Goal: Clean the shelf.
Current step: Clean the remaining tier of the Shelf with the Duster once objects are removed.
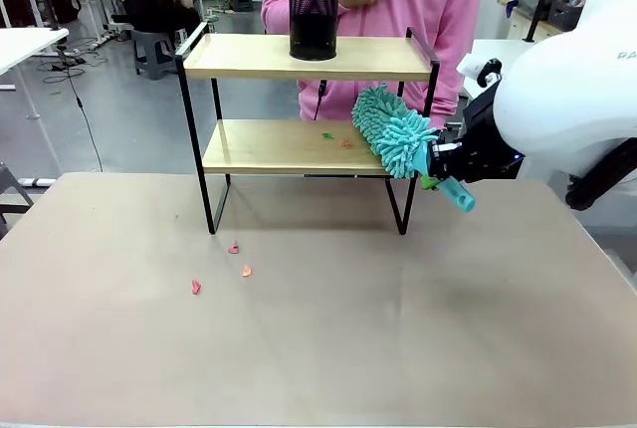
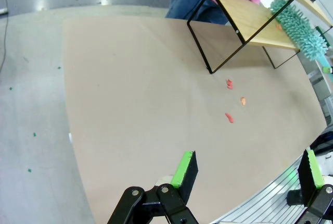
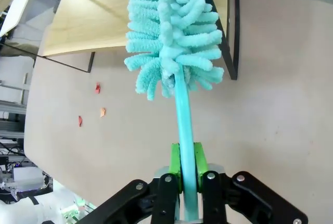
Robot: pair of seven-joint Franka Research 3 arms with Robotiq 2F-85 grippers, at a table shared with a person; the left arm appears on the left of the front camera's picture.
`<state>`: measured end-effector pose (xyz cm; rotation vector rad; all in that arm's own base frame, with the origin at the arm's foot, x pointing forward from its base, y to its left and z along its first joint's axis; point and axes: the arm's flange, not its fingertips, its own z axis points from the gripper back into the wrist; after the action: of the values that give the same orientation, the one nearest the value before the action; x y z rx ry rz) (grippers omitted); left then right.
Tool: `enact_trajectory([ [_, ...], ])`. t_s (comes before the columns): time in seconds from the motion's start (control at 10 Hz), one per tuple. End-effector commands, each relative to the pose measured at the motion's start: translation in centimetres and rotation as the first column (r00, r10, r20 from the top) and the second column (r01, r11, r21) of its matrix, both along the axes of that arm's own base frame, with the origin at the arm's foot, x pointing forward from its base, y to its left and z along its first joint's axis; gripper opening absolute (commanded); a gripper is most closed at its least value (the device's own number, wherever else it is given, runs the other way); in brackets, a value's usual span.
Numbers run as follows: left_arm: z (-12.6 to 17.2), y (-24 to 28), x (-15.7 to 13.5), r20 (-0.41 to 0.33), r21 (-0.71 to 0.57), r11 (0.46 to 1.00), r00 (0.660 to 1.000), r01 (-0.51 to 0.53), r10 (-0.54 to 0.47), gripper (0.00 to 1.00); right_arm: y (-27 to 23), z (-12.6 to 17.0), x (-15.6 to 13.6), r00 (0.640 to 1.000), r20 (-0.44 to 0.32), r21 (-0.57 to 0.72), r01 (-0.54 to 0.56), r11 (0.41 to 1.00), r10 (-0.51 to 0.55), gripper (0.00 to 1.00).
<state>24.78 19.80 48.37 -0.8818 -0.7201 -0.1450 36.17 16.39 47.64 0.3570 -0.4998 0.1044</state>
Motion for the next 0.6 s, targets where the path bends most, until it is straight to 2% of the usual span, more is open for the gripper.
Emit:
enact_trajectory([
  [0.0,0.04,-0.13,0.01,0.027,-0.003,1.0,1.0,0.008,-0.008,1.0,-0.24,-1.52,-1.19,0.998,0.017,-0.011,0.054,0.998,-0.054,0.12],
  [0.2,0.04,-0.13,0.01,0.027,-0.003,1.0,1.0,0.008,-0.008,1.0,0.15,-1.95,-1.25,1.0,0.007,0.009,0.027,1.0,-0.027,0.12],
  [0.5,0.04,-0.13,0.01,0.027,-0.003,1.0,1.0,0.008,-0.008,1.0,0.29,-2.03,-1.22,0.996,-0.055,0.105,-0.063,0.993,0.069,0.12],
])
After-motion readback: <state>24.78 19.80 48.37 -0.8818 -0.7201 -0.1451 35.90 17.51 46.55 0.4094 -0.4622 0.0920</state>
